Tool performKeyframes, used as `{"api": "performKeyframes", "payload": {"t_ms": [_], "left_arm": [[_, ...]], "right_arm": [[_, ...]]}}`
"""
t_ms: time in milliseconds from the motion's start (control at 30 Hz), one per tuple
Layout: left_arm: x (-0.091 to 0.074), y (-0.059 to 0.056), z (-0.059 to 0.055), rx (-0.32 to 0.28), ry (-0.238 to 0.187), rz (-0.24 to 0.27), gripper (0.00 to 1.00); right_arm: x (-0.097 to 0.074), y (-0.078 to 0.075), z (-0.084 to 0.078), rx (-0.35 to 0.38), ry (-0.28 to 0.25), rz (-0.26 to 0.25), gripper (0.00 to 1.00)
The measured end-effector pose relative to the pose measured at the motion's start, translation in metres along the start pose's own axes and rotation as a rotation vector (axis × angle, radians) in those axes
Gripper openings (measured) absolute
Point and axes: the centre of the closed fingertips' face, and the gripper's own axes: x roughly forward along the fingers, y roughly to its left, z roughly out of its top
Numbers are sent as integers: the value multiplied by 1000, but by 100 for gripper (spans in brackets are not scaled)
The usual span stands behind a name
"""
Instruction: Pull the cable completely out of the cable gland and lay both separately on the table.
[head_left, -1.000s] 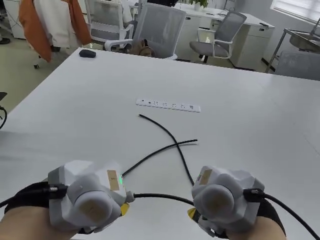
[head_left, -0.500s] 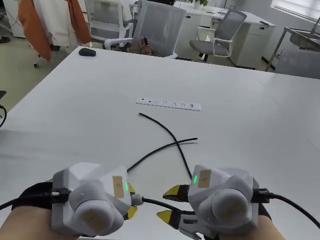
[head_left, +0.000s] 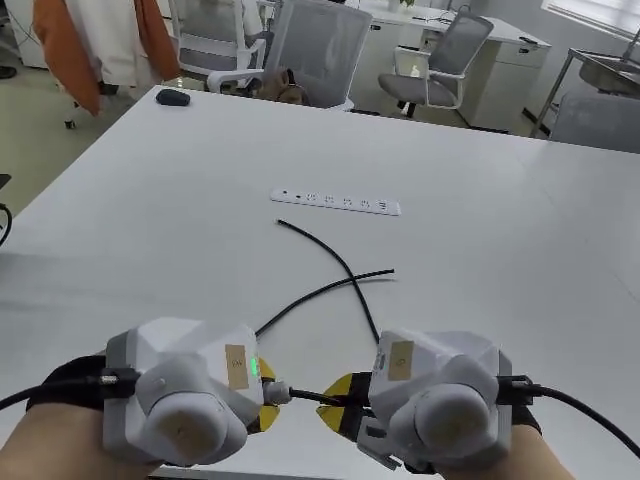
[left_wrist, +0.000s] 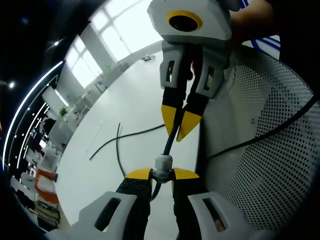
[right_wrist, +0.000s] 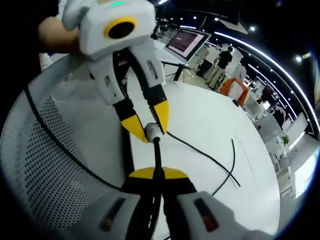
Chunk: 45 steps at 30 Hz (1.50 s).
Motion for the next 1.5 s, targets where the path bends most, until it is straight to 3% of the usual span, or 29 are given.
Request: {"api": "performKeyframes", "payload": {"t_ms": [167, 267, 467, 633, 800, 1000, 1067, 1100, 1133, 1167, 1200, 1267, 1300, 1333, 1367, 1400, 1467, 1500], "left_arm": [[-3, 1, 1, -15, -3, 6, 16], [-3, 1, -4, -2, 26, 14, 16], [-5, 2, -6, -11, 41, 18, 16], [-6, 4, -7, -28, 42, 23, 16], [-6, 4, -6, -36, 38, 22, 16], [-6, 5, -6, -38, 38, 26, 16], [-6, 5, -6, -38, 39, 25, 16], [-6, 6, -8, -33, 49, 30, 16], [-6, 6, -9, -42, 45, 27, 16], [-6, 6, -8, -53, 39, 26, 16], [-7, 7, -8, -52, 38, 29, 16], [-6, 7, -9, -48, 47, 30, 16], [-6, 7, -9, -47, 49, 30, 16], [-6, 9, -9, -46, 48, 33, 16], [-6, 10, -9, -51, 44, 34, 16], [-6, 10, -10, -65, 41, 34, 16], [-6, 11, -12, -62, 48, 38, 16], [-6, 12, -12, -63, 50, 39, 16]], "right_arm": [[0, -4, -6, 22, 23, -18, 1], [0, -6, -16, 13, 80, -35, 1], [-1, -15, -34, 63, 154, -66, 1], [-3, -20, -43, 87, 191, -93, 1], [-10, -31, -55, 65, 265, -162, 1], [-12, -33, -67, 123, 305, -169, 1], [-8, -26, -71, 130, 323, -132, 2], [-7, -17, -79, 131, 370, -78, 1], [-6, -16, -78, 143, 363, -75, 4], [-4, -16, -76, 157, 345, -76, 11], [-2, -11, -71, 212, 308, -46, 20], [-1, -8, -57, 238, 212, 11, 25], [-2, -8, -54, 244, 191, 27, 25], [-7, -3, -44, 270, 133, 98, 26], [-12, 2, -41, 270, 118, 152, 27], [-23, 10, -39, 264, 115, 242, 26], [-44, 18, -38, 257, 95, 351, 25], [-51, 17, -38, 271, 86, 368, 25]]}}
